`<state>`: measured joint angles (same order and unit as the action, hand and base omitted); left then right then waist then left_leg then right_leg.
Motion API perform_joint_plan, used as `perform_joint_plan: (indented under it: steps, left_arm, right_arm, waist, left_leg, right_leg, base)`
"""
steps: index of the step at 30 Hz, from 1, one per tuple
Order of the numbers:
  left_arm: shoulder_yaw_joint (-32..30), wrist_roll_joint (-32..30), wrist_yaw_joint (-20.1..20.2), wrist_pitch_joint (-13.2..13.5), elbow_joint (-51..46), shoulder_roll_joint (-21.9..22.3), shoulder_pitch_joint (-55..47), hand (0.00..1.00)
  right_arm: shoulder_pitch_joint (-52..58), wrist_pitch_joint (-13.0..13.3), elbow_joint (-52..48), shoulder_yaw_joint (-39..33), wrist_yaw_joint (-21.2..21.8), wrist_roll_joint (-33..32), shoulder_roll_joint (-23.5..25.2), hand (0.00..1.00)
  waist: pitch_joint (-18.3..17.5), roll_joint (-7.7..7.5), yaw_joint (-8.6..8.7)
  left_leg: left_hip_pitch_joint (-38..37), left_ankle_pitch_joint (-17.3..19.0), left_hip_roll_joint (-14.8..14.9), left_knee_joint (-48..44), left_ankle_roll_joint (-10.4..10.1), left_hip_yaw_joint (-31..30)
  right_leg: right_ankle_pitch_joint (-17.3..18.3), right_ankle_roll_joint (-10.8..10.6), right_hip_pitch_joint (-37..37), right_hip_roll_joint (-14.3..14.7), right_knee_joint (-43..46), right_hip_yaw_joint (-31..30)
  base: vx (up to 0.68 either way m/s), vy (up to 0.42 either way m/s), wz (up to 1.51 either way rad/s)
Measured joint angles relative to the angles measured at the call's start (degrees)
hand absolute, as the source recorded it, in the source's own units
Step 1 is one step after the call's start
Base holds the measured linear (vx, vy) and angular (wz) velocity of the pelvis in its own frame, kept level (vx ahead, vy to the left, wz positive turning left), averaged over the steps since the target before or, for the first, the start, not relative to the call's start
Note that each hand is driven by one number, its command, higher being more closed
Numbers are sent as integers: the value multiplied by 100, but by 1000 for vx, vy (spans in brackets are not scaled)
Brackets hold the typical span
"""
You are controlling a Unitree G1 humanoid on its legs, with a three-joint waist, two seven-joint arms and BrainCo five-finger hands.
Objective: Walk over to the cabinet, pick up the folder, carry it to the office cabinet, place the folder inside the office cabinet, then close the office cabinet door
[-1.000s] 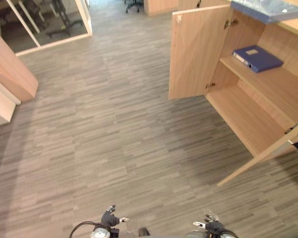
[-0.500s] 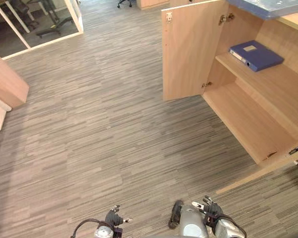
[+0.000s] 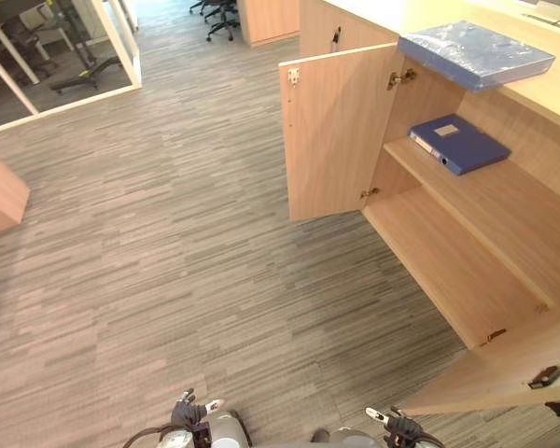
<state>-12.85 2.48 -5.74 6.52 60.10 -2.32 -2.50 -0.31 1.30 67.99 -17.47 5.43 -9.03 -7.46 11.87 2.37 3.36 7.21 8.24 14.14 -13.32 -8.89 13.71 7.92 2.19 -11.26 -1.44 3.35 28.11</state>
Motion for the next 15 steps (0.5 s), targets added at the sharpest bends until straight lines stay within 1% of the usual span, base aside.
perform_joint_plan:
  steps: [1, 2, 3, 4, 5, 6, 7, 8, 9, 10, 11, 12, 13, 14, 15]
  left_arm:
    - [1, -23, -42, 11, 3, 8, 0, 0]
    - [2, -23, -70, 13, 10, 22, 0, 0]
    - [1, -15, -81, 14, 11, 31, -5, 0]
    - [-16, 51, -85, 15, 12, 45, -41, 0]
    - [-37, 104, -84, 17, 11, 46, -57, 0]
    - [-108, 165, -85, 5, 30, 49, -75, 0]
    - [-134, 186, -78, 4, 52, 46, -86, 0]
    - [-179, 181, -88, -3, 81, -36, -82, 0]
    - [-185, 178, -87, 0, 110, -56, -85, 0]
    - [-199, 177, -87, -5, 134, -54, -91, 0]
    - [-229, 180, -84, -13, 174, -32, -116, 0]
    - [-263, 178, -81, -16, 248, -41, -124, 0]
    - [-266, 178, -78, -27, 254, -61, -123, 0]
    - [-236, 174, -74, -37, 251, -121, -105, 0]
    - [-157, 138, -73, -42, 248, -195, -88, 0]
  right_arm:
    - [29, 19, -25, 100, -21, 2, -1, 0]
    - [96, 37, -61, 160, -39, 3, -4, 0]
    - [132, 44, -92, 193, -52, 5, -5, 0]
    - [274, 50, -89, 307, -53, 11, -17, 0]
    - [329, 44, -84, 327, -51, 20, -13, 0]
    - [463, 35, -81, 333, -43, 83, -8, 0]
    - [513, 34, -66, 325, -45, 126, -10, 0]
    - [580, 1, 2, 297, -15, 132, 99, 0]
    - [595, -3, 33, 216, 39, 130, 114, 0]
    - [595, -3, 32, 150, 74, 132, 113, 0]
    - [598, 8, 16, 49, 116, 141, 105, 0]
    - [624, 52, -102, -59, 97, 193, 100, 0]
    - [636, 66, -164, -101, 102, 235, 81, 0]
    - [642, 79, -292, -115, 102, 251, 32, 0]
    - [620, 96, -347, -83, 109, 233, -13, 0]
  waist:
    - [0, -1, -5]
    - [-2, 1, -6]
    - [-10, 9, -8]
    - [-48, 24, -8]
    - [-68, 4, -25]
    - [-169, -12, -66]
    - [-224, -10, -70]
    - [-363, -237, -51]
    - [-416, -284, -61]
    - [-434, -287, -67]
    - [-454, -262, -74]
    - [-489, -246, -69]
    - [-499, -246, -57]
    - [-512, -244, -18]
    - [-499, -237, 24]
  left_leg:
    - [-33, -145, -52, 385, 30, -139]
    - [-51, -228, -102, 549, 19, -205]
    - [-51, -284, -129, 578, 66, -216]
    - [-66, -394, -255, 589, 161, -229]
    - [-91, -589, -332, 547, 211, -302]
    - [-167, -1090, -509, 494, 356, -336]
    - [-224, -1300, -602, 478, 417, -301]
    - [-289, -1184, -910, 471, 571, -62]
    - [-387, -986, -1103, 513, 697, 143]
    - [-447, -901, -1194, 537, 745, 227]
    - [-606, -739, -1349, 602, 848, 397]
    - [-821, -632, -1498, 722, 938, 528]
    - [-934, -578, -1551, 779, 966, 576]
    - [-1089, -482, -1617, 865, 1000, 622]
    - [-1261, -464, -1646, 959, 1013, 648]
  right_leg:
    - [24, -107, -116, -39, -45, -92]
    - [69, -240, -212, -105, -59, -169]
    - [105, -328, -247, -146, -69, -204]
    - [203, -570, -377, -276, -30, -307]
    - [240, -661, -415, -353, -10, -368]
    - [296, -847, -461, -548, 70, -523]
    - [333, -932, -475, -675, 120, -602]
    - [330, -1119, -385, -1089, 276, -671]
    - [270, -1230, -255, -1344, 495, -741]
    - [247, -1262, -168, -1477, 656, -808]
    - [248, -1259, 87, -1758, 1237, -925]
    - [216, -1163, 434, -2070, 2047, -932]
    - [164, -1016, 627, -2219, 2464, -898]
    - [29, -480, 982, -2574, 3402, -646]
    - [28, -311, 1304, -2782, 4243, -368]
  base:
    - [285, 218, -47]
    - [224, 219, -37]
    - [230, 265, -35]
    - [199, 245, -33]
    - [323, 359, -55]
    - [304, 316, -53]
    - [411, 414, -58]
    - [399, 393, -52]
    - [381, 393, -51]
    - [392, 476, -60]
    - [359, 497, -57]
    - [343, 500, -51]
    - [246, 378, -36]
    - [207, 313, -21]
    - [202, 278, -15]
